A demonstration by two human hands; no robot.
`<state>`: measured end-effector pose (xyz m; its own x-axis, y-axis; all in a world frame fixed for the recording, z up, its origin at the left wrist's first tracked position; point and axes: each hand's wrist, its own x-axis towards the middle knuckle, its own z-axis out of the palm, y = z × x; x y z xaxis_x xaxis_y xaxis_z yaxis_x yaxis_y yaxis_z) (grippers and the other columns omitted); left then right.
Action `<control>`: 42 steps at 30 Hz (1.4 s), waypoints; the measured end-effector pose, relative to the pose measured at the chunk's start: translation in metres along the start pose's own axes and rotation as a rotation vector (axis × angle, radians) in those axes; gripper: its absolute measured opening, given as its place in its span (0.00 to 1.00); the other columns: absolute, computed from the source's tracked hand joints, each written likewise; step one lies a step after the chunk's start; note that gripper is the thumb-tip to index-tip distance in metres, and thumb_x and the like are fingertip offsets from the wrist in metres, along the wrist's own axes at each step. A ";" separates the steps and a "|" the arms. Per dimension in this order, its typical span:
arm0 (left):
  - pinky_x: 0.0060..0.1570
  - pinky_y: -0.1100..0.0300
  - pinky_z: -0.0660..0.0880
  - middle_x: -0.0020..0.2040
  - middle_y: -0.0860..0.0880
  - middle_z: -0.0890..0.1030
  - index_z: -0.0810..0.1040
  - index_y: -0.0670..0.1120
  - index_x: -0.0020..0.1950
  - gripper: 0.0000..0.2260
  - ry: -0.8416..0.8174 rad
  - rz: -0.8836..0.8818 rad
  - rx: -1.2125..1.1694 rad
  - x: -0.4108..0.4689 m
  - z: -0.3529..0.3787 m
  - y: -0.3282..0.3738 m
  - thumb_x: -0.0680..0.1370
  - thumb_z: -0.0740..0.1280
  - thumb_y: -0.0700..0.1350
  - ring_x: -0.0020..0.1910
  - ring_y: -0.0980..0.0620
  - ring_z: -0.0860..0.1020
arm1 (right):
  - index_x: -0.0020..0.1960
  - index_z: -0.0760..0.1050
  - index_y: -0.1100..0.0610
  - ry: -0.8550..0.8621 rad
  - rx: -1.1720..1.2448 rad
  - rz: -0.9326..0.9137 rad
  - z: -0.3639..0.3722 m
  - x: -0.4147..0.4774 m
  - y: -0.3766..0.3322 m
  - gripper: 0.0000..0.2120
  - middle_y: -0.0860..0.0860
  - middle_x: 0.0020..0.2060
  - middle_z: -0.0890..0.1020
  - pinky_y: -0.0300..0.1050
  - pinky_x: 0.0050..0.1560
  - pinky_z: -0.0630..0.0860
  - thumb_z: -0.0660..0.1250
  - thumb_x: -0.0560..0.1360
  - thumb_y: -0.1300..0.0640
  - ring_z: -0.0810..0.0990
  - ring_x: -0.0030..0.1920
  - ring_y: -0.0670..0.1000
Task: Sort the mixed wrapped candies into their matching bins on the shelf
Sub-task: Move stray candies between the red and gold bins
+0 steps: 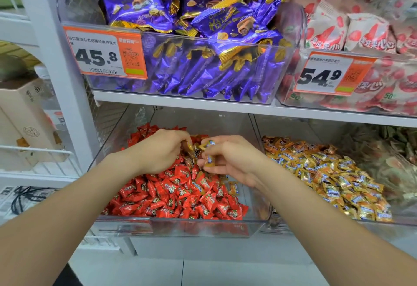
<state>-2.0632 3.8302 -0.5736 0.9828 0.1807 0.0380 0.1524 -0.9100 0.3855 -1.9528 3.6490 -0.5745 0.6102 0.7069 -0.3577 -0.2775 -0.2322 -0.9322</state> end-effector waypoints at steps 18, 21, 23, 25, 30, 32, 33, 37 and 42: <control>0.31 0.66 0.71 0.42 0.50 0.79 0.82 0.47 0.56 0.16 0.087 -0.182 -0.310 0.024 0.012 0.016 0.85 0.55 0.36 0.36 0.50 0.76 | 0.38 0.82 0.58 0.196 -0.939 -0.208 -0.013 0.002 0.004 0.21 0.46 0.28 0.80 0.41 0.34 0.73 0.65 0.85 0.49 0.73 0.26 0.46; 0.48 0.58 0.77 0.55 0.47 0.83 0.80 0.51 0.61 0.13 0.009 -0.080 0.048 0.028 0.009 0.016 0.82 0.60 0.43 0.47 0.50 0.79 | 0.44 0.86 0.59 0.265 -1.016 -0.202 -0.013 0.007 0.007 0.22 0.47 0.26 0.80 0.46 0.42 0.79 0.62 0.85 0.46 0.81 0.33 0.51; 0.60 0.52 0.77 0.66 0.45 0.79 0.73 0.51 0.72 0.23 -0.137 -0.073 0.210 0.031 0.012 0.012 0.77 0.66 0.53 0.61 0.44 0.78 | 0.52 0.84 0.57 0.229 -1.077 -0.246 -0.011 0.011 0.013 0.16 0.53 0.36 0.85 0.52 0.48 0.82 0.61 0.85 0.50 0.84 0.40 0.55; 0.69 0.47 0.72 0.73 0.43 0.72 0.63 0.53 0.79 0.38 -0.280 -0.102 0.299 0.033 0.016 0.009 0.71 0.71 0.60 0.71 0.40 0.71 | 0.66 0.78 0.52 0.176 -1.124 -0.296 -0.009 0.015 0.018 0.13 0.55 0.46 0.85 0.55 0.51 0.82 0.62 0.85 0.52 0.83 0.45 0.57; 0.68 0.44 0.71 0.69 0.43 0.70 0.65 0.54 0.72 0.31 -0.299 -0.061 0.358 0.038 0.022 0.002 0.74 0.72 0.63 0.70 0.39 0.69 | 0.71 0.66 0.54 0.038 -1.277 -0.198 0.007 0.023 0.031 0.18 0.57 0.53 0.80 0.54 0.49 0.76 0.62 0.85 0.48 0.79 0.52 0.61; 0.65 0.43 0.72 0.66 0.44 0.71 0.68 0.53 0.66 0.23 -0.303 -0.038 0.391 0.037 0.025 0.002 0.78 0.69 0.64 0.67 0.40 0.70 | 0.65 0.67 0.57 0.016 -1.300 -0.159 0.012 0.027 0.036 0.16 0.58 0.51 0.79 0.53 0.44 0.73 0.62 0.85 0.47 0.78 0.50 0.61; 0.65 0.43 0.72 0.66 0.44 0.71 0.68 0.52 0.65 0.21 -0.299 -0.028 0.419 0.037 0.026 0.002 0.80 0.66 0.63 0.67 0.40 0.70 | 0.60 0.68 0.58 0.032 -1.292 -0.161 0.013 0.030 0.037 0.13 0.57 0.48 0.78 0.51 0.42 0.71 0.63 0.85 0.48 0.77 0.47 0.60; 0.64 0.44 0.71 0.67 0.43 0.71 0.68 0.48 0.68 0.16 -0.255 -0.010 0.442 0.034 0.028 0.003 0.85 0.60 0.55 0.67 0.40 0.71 | 0.35 0.67 0.55 0.096 -1.160 -0.165 0.008 0.040 0.033 0.20 0.52 0.31 0.70 0.48 0.36 0.70 0.67 0.84 0.51 0.70 0.31 0.55; 0.63 0.44 0.73 0.65 0.43 0.73 0.70 0.46 0.69 0.15 -0.174 0.023 0.467 0.031 0.032 -0.003 0.85 0.60 0.52 0.66 0.39 0.73 | 0.32 0.65 0.56 0.080 -1.206 -0.120 0.008 0.037 0.034 0.23 0.53 0.29 0.68 0.48 0.37 0.73 0.67 0.83 0.52 0.70 0.30 0.56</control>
<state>-2.0298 3.8265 -0.6027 0.9833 0.1297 -0.1277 0.1217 -0.9902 -0.0688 -1.9452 3.6725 -0.6196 0.6405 0.7332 -0.2286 0.6267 -0.6710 -0.3963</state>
